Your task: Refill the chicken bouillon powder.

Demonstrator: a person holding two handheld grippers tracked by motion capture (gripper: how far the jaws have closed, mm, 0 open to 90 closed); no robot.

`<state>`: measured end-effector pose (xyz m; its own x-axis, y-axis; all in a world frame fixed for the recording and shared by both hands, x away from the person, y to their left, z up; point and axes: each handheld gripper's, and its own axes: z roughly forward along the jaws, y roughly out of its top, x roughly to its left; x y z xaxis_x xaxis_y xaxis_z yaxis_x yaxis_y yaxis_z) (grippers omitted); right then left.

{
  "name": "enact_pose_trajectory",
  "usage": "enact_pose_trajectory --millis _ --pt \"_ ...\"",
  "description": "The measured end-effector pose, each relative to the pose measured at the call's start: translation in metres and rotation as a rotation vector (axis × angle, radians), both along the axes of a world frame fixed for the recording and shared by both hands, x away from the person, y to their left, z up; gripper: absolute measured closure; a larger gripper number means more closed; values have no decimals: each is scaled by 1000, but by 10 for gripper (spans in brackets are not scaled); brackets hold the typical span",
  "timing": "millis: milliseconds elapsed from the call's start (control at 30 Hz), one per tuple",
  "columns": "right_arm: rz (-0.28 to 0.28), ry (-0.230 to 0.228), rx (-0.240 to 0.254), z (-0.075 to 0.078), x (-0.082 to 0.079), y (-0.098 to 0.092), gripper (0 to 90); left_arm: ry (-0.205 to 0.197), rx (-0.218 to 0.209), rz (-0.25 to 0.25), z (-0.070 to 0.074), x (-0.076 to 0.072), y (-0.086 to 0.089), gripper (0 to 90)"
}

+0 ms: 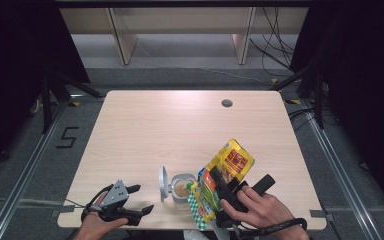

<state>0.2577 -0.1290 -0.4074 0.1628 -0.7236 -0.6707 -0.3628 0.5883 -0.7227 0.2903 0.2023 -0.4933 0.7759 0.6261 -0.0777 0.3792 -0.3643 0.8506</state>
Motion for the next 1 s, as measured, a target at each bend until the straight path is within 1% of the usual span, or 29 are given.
enact_pose_trajectory --millis 100,133,200,233,300,333,367,400,433,500,600,700,733,800,833,867,900,933,967,1000 --pt "-16 2 16 0 -1 -1 658 4 1 -3 0 1 1 183" --pt "-14 1 9 1 -1 -1 658 2 -3 0 0 1 1 183" --pt "-15 5 8 1 -1 -1 658 1 5 1 1 1 1 183" --pt "-13 -3 -5 2 -1 -1 658 4 6 1 1 1 1 183" --pt "-16 2 6 1 -1 -1 658 -2 18 2 0 1 2 183" --pt "-12 1 3 1 -2 -1 658 -4 17 6 0 1 1 183" --pt "-9 -5 -11 2 -2 0 658 -7 18 3 0 1 2 183" --pt "-10 -4 -8 2 -2 0 658 -4 12 2 0 2 2 183" --pt "-7 -6 -9 2 -2 0 658 -5 18 2 1 2 2 183" --pt "-9 -3 -11 2 -2 0 658 -5 10 0 1 2 2 183" --pt "-13 -2 -13 1 -2 0 659 -10 14 -2 1 2 3 183" --pt "-14 -1 -11 2 -2 0 658 -25 29 -13 2 4 4 183" --pt "-14 -1 -12 2 -2 0 659 -23 24 -15 2 4 4 183" --pt "-17 -2 -12 2 -2 0 660 -27 30 -12 2 4 4 185" --pt "-5 -2 -24 2 -1 1 660 -24 30 -11 2 4 4 185" --pt "-14 0 -20 1 -1 0 660 -29 44 -13 2 4 4 185" --pt "-21 11 2 -1 -1 -1 661 -25 28 -10 2 4 4 186" --pt "-21 13 3 -1 -1 -1 660 -30 24 -8 2 4 3 186" --pt "-30 35 47 -4 -1 -2 661 -13 6 9 1 2 2 186" --pt "-23 20 18 -2 -1 -1 660 -7 8 11 1 2 3 186"
